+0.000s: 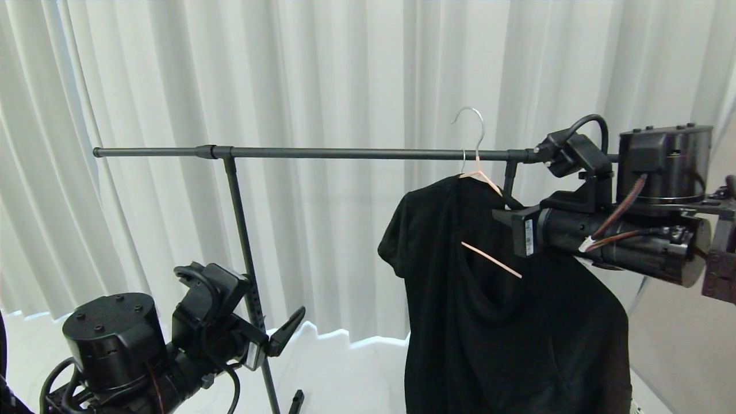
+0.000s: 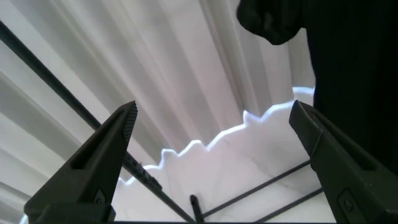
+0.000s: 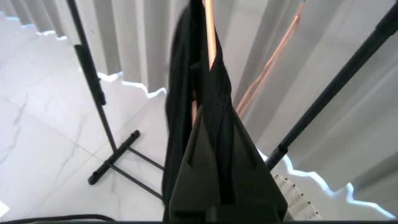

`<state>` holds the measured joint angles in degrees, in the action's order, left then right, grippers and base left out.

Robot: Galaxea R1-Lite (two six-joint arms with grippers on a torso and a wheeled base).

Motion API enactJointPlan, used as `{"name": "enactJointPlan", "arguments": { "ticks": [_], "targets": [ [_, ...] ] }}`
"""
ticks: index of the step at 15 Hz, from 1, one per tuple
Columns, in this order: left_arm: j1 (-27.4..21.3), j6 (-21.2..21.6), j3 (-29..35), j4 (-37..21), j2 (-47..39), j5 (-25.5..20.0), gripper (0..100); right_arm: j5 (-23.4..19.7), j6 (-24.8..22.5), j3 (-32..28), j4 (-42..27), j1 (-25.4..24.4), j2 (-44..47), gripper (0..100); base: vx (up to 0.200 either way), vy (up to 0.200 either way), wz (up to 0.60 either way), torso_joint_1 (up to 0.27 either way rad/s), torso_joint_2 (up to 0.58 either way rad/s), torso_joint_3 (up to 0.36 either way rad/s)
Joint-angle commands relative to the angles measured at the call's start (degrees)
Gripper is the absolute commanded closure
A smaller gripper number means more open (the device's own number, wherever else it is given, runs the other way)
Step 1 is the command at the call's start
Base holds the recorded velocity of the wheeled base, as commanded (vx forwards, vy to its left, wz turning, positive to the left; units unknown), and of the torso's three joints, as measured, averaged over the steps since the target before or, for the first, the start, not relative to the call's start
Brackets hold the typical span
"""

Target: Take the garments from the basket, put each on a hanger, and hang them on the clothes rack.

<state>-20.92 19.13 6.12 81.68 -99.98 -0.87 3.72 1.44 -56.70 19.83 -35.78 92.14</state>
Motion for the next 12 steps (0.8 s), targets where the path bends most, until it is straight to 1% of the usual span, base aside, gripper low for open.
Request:
{"name": "enactJointPlan", "arguments": {
  "ticks": [1,3,5,7,9,12],
  "targets": [
    [0.0,0.4,-0.1,0.9,0.3,0.0,0,0.7,0.1,-1.8,-0.1,-0.5,4.3,100,0.0,0.0,0.0,0.0,0.0,0.0],
    [0.1,1.0,-0.8,1.8,0.5,0.1,0,0.9,0.1,-1.9,-0.1,-0.5,4.4,100,0.0,0.0,0.0,0.0,0.0,0.0],
    [0.1,1.2,-4.0,4.7,1.2,1.0,0,0.9,0.1,-1.9,-0.1,-0.7,4.4,100,0.0,0.0,0.0,0.0,0.0,0.0],
    [0.1,1.4,-5.3,7.5,1.5,1.2,0,0.9,0.1,-1.9,-0.1,-0.8,4.5,100,0.0,0.0,0.0,0.0,0.0,0.0],
    [0.1,1.0,-5.2,7.7,2.7,1.2,0,0.9,0.1,-2.5,-0.1,-1.0,5.1,100,0.0,0.0,0.0,0.0,0.0,0.0],
    [0.1,0.9,-5.3,7.7,3.1,1.2,0,0.9,0.1,-4.9,-0.1,-1.0,6.8,100,0.2,0.0,0.0,-0.007,0.0,0.002]
  ]
}}
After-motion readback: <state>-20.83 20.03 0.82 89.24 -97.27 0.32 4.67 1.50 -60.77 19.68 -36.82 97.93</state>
